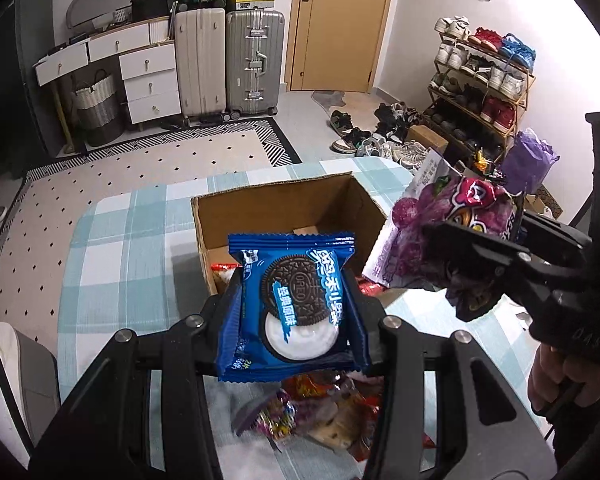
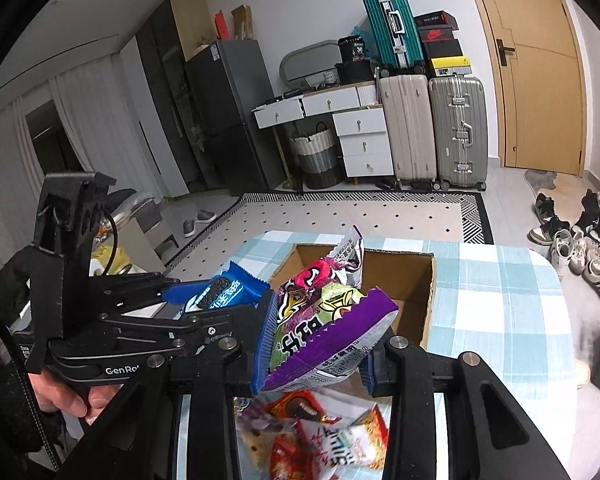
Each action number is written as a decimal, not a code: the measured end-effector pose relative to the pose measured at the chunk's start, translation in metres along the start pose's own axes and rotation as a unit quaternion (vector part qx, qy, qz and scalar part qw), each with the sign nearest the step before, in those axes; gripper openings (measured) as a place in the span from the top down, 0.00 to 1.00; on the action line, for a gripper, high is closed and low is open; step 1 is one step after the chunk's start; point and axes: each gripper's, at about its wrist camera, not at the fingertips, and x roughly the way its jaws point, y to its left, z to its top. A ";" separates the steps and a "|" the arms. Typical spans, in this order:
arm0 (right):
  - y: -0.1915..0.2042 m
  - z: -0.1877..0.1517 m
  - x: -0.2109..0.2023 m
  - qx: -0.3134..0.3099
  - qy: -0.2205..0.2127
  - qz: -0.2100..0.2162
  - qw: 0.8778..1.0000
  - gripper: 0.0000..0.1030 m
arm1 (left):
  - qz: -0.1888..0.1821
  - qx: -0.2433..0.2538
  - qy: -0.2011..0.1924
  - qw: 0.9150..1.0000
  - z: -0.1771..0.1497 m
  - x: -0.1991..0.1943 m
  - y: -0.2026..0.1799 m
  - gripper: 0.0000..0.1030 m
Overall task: Organize snacks
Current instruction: 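Carry the purple candy bag and blue Oreo pack over the cardboard box, then open both grippers to drop the bags into the box, then move both grippers back from the box toward the remaining snack pile, then grasp the red-white balloon candy bag with the left gripper while the right grasps the red chip bag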
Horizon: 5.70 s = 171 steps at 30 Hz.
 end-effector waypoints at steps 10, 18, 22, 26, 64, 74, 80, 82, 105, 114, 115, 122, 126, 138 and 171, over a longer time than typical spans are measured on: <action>-0.026 0.019 0.055 0.014 0.017 -0.016 1.000 0.66 | 0.010 0.013 0.014 1.000 0.026 0.048 0.014 0.59; -0.039 0.017 0.098 0.011 0.038 -0.026 0.999 0.66 | 0.002 0.004 0.036 0.999 0.030 0.091 0.031 0.59; -0.044 0.014 0.119 0.006 0.048 -0.030 0.998 0.65 | -0.001 0.003 0.046 0.999 0.031 0.112 0.037 0.59; -0.050 0.011 0.134 0.000 0.051 -0.036 0.998 0.56 | -0.004 -0.011 0.061 0.998 0.032 0.131 0.046 0.42; -0.001 -0.033 -0.041 -0.001 -0.033 -0.060 0.998 0.27 | 0.044 0.013 -0.027 0.999 -0.041 -0.039 -0.006 0.23; 0.023 -0.081 -0.074 0.000 -0.025 -0.052 0.998 0.26 | 0.046 0.023 -0.033 0.998 -0.096 -0.076 -0.030 0.21; 0.031 -0.108 -0.087 0.015 -0.018 -0.051 0.998 0.26 | 0.042 0.027 -0.035 0.998 -0.125 -0.091 -0.040 0.19; 0.034 -0.117 -0.090 0.019 -0.016 -0.047 0.999 0.26 | 0.043 0.030 -0.034 0.998 -0.135 -0.096 -0.041 0.19; 0.059 -0.194 -0.126 0.044 -0.004 -0.033 0.998 0.21 | 0.031 -0.044 0.041 0.998 -0.251 -0.078 -0.046 0.01; 0.083 -0.203 -0.136 0.035 -0.002 -0.025 0.999 0.21 | 0.045 -0.042 0.075 0.995 -0.275 -0.049 -0.054 0.01; 0.085 -0.204 -0.137 0.034 -0.003 -0.026 0.999 0.21 | 0.049 -0.042 0.079 0.995 -0.276 -0.046 -0.054 0.01; 0.091 -0.224 -0.142 0.032 0.001 -0.046 0.998 0.21 | 0.063 -0.042 0.091 0.993 -0.279 -0.026 -0.057 0.01; 0.084 -0.231 -0.146 0.047 0.002 -0.047 0.998 0.21 | 0.072 -0.032 0.097 0.992 -0.275 -0.013 -0.062 0.01; 0.061 -0.251 -0.155 0.076 0.002 -0.060 0.995 0.21 | 0.065 -0.017 0.088 0.994 -0.271 0.004 -0.069 0.51; 0.018 -0.222 -0.030 0.124 0.073 -0.021 0.989 0.21 | 0.024 -0.060 0.078 0.995 -0.273 -0.008 0.001 0.54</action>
